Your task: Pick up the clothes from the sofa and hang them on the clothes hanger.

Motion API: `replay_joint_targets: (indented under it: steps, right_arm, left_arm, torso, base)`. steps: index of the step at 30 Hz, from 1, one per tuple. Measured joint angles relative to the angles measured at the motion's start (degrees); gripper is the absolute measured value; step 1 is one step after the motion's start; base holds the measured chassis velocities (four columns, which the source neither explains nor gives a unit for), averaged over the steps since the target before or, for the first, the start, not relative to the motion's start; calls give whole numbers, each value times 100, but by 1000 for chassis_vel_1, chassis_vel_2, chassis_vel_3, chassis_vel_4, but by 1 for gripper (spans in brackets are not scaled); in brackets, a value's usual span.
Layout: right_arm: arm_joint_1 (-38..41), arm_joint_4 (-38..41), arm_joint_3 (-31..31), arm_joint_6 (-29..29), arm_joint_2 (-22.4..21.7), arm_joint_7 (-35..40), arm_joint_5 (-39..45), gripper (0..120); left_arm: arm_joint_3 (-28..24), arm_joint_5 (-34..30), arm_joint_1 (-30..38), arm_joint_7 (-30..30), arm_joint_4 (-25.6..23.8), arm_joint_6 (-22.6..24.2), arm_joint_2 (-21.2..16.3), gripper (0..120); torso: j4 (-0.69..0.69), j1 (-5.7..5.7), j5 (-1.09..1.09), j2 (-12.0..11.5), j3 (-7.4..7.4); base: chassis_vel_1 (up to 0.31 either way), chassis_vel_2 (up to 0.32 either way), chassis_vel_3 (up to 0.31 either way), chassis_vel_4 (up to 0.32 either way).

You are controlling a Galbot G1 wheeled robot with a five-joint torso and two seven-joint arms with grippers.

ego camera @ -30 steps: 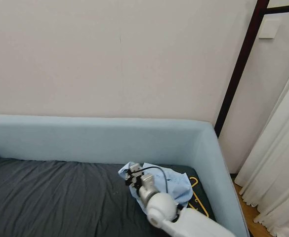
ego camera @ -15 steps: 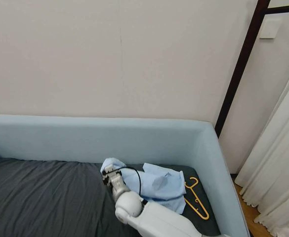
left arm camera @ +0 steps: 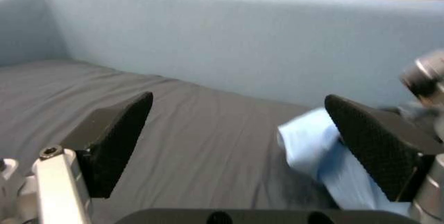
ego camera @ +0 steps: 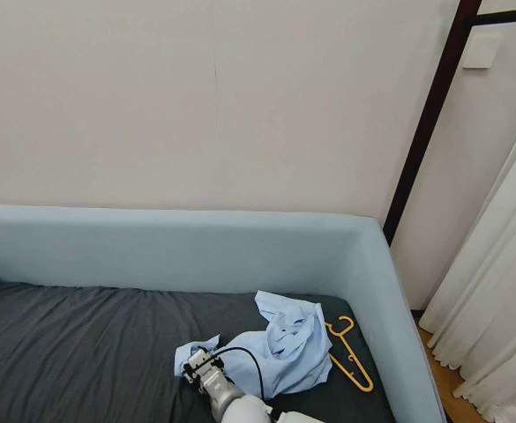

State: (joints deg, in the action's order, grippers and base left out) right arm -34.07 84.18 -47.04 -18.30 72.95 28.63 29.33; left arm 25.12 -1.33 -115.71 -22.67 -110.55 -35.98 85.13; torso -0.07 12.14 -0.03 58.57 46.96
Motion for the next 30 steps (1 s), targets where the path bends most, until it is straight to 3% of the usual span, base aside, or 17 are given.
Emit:
replay_joint_targets:
  steps: [3,6,11,19,23,30]
  right_arm:
    - [-76,54,16,-154,-263,61,-47,73]
    - [-192,511,229,-373,-625,171,97,86]
    - [-314,1229,459,-647,-1050,230,392,98]
    - [-694,2001,751,-956,-2054,38,184,100]
    - [-1214,2256,1660,-837,-2458,-139,193,100]
    - [-1956,2646,2687,-530,-2805,-331,295,100]
  left_arm:
    - [-12,5,8,-1,-23,14,-27,98]
    - [-19,6,15,-2,-30,25,-62,98]
    - [-27,10,32,-9,-18,75,-108,98]
    - [-41,15,75,-21,-39,165,-223,98]
    - [-151,-27,94,-12,-136,286,-393,98]
    - [-397,-110,348,74,-297,613,-757,98]
  torso:
    - [-1,0,-1,0,1]
    - [0,0,-1,0,0]
    - [1,0,0,0,0]
    - [-2,0,-1,0,0]
    - [0,0,-1,0,0]
    - [-1,0,-1,0,0]
  base:
    - [0,0,0,0]
    - [0,0,0,0]
    - [0,0,0,0]
    - [0,0,0,0]
    - [0,0,0,0]
    - [0,0,0,0]
